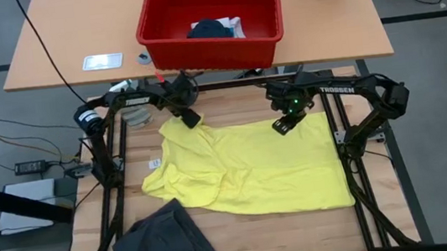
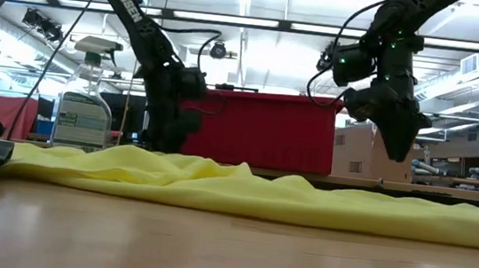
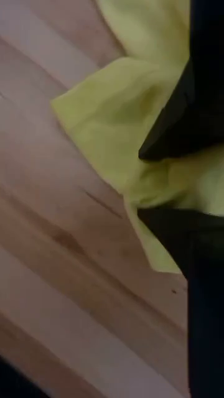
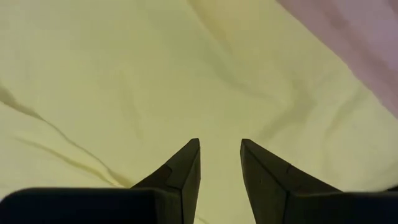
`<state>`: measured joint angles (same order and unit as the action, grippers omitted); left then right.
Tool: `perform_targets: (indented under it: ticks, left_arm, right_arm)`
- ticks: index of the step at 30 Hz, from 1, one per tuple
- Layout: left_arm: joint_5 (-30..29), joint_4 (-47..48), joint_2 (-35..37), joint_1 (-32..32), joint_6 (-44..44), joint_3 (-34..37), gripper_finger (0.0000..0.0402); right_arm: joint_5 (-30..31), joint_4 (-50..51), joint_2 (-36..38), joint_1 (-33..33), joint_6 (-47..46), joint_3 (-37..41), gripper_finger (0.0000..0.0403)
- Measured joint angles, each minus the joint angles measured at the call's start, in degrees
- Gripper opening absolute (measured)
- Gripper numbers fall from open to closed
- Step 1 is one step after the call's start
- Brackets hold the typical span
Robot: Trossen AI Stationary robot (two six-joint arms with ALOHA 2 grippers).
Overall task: Fold Laundry from Bin
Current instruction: Fold the yellow shirt
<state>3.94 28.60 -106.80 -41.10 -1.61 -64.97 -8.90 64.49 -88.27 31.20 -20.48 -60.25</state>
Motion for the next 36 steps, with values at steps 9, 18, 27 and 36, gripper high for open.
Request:
perform_targets:
  ticks: [9,18,27,36]
  left_arm:
    - [0.05,7.82,0.33,0.16,-2.86,-1.74,0.0012]
    - [-0.49,13.81,2.08,0.83,-3.22,-11.67,0.0008]
    - [-2.51,13.82,2.23,0.39,-2.58,-13.40,0.0008]
    - [-5.24,19.71,2.23,0.42,-1.47,-13.40,0.0008]
  right_arm:
    - [8.87,0.22,0.00,1.92,10.00,2.06,0.0122]
    - [18.76,-10.31,-0.07,8.54,8.49,12.30,0.0124]
    - [18.75,-14.00,-0.83,14.47,7.11,13.07,0.0124]
    - [11.37,-18.30,-3.74,15.89,11.42,14.67,0.0123]
